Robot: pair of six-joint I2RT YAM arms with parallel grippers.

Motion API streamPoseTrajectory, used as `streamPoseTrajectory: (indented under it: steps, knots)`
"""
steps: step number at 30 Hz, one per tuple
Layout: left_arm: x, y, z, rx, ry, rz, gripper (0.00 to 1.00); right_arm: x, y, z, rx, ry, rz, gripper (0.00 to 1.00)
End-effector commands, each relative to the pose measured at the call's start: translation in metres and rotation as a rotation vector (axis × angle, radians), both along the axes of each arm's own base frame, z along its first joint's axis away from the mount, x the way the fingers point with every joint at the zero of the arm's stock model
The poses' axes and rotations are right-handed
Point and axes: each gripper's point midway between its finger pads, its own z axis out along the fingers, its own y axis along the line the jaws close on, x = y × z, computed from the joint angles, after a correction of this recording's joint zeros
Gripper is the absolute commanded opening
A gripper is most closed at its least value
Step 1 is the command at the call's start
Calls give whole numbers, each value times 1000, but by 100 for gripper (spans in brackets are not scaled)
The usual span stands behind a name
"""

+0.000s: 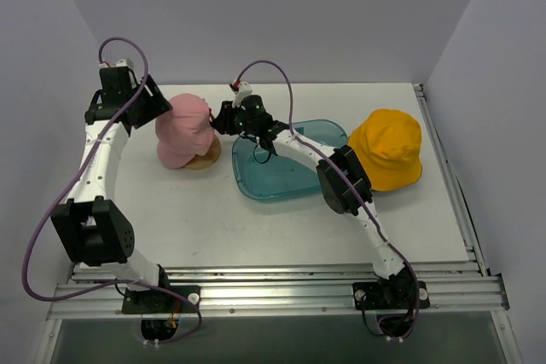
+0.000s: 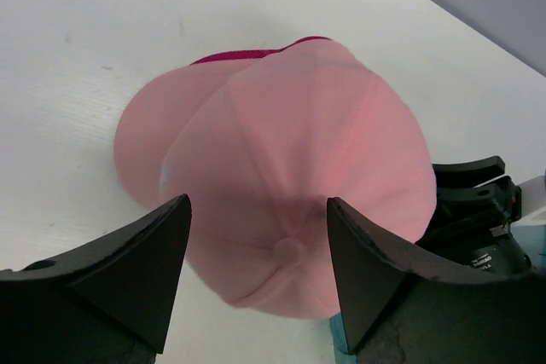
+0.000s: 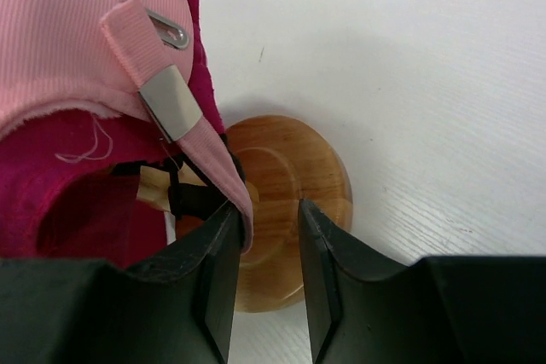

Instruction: Stack the hats

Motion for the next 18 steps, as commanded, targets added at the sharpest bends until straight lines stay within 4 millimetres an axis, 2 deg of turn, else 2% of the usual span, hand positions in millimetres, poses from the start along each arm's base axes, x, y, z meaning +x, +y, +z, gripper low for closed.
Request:
streamPoseTrajectory:
  steps: [1,2,3,8,10,13,18]
  knots:
    - [-26,20,46,26,-49,47,74,-4,-19,-23,-68,69,-14,28]
    - [-29,18,51,39,-58,40,99,-5,-18,-24,-68,71,-12,28]
    - [-33,17,59,45,-78,40,94,-4,-17,-24,-65,72,-13,28]
    - [-50,3,74,39,-138,13,94,-8,-14,-28,-67,84,-2,28]
    - [-57,-3,86,39,-181,1,94,-8,-14,-28,-71,84,-6,28]
    - [-67,-11,91,33,-209,-19,94,-7,-16,-24,-76,79,-10,29]
    - [-75,-20,85,29,-213,-44,94,-6,-19,-21,-76,80,-25,34]
